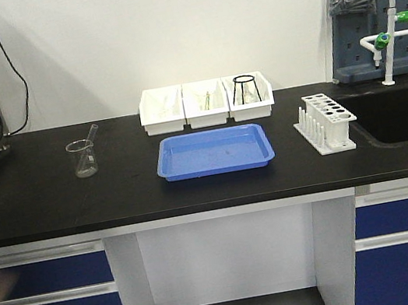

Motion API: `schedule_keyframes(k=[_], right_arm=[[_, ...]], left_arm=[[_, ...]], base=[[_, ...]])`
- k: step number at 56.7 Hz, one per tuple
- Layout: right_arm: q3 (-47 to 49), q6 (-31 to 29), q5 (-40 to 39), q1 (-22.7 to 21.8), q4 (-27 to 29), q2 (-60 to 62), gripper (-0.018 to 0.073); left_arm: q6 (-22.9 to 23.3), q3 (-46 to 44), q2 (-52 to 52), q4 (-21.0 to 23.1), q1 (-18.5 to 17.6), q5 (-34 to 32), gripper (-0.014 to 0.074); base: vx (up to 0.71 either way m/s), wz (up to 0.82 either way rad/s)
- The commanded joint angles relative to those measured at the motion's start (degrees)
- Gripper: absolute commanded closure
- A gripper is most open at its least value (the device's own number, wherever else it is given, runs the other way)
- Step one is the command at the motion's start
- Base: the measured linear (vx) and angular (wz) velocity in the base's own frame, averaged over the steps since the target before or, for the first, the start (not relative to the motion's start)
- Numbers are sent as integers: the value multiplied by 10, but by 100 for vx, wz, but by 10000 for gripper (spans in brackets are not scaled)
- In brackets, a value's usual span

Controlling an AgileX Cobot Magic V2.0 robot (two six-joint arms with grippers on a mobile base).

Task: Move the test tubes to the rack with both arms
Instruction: 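Drive the base forward toward the bench with the blue tray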

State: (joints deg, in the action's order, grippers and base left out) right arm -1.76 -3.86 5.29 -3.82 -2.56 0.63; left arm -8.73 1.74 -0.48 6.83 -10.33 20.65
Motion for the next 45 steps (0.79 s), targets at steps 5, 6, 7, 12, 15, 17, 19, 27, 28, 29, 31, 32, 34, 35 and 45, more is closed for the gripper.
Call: schedule_keyframes(k=[5,6,7,12,15,17,19,27,28,29,31,32,34,35,45], right_arm=[[-6,-4,-43,-4,-1,4,567],[-6,-4,-43,-4,-1,4,567],[-6,-4,-43,-4,-1,4,567],[-6,-4,-43,-4,-1,4,567],[-6,-4,-43,-4,-1,4,567],[-6,-4,-43,-4,-1,4,567],[-6,-4,-43,-4,-1,4,567],[-6,-4,-43,-4,-1,4,567],[-6,-4,-43,-4,-1,4,567],[-6,-4,-43,-4,-1,4,567],[-6,-4,-43,-4,-1,4,567],[-6,-4,-43,-4,-1,4,567],[-6,-4,-43,-4,-1,4,567],[-6,-4,-43,-4,-1,4,567],[-6,-4,-43,-4,-1,4,567]], left_arm=[[5,15,-11,2,-1,-45,617],[5,15,-11,2,-1,-45,617],[5,15,-11,2,-1,-45,617],[5,15,-11,2,-1,-45,617],[5,15,-11,2,-1,-45,617],[5,15,-11,2,-1,-45,617],[5,15,-11,2,-1,-45,617],[-4,15,-11,-6,-1,-43,617],[-4,15,-11,-9,-1,-43,617],[-4,15,-11,-10,-1,-43,617],[-3,15,-11,-13,-1,-43,617],[-3,15,-11,-13,-1,-43,617],[-3,15,-11,-13,-1,-43,617],[-3,15,-11,-13,-1,-43,617],[-3,15,-11,-13,-1,-43,617]], base=[[0,0],[0,0],[0,0],[0,0],[0,0],[0,0],[0,0],[0,0],[0,0],[0,0],[0,0],[0,0],[0,0],[0,0],[0,1]])
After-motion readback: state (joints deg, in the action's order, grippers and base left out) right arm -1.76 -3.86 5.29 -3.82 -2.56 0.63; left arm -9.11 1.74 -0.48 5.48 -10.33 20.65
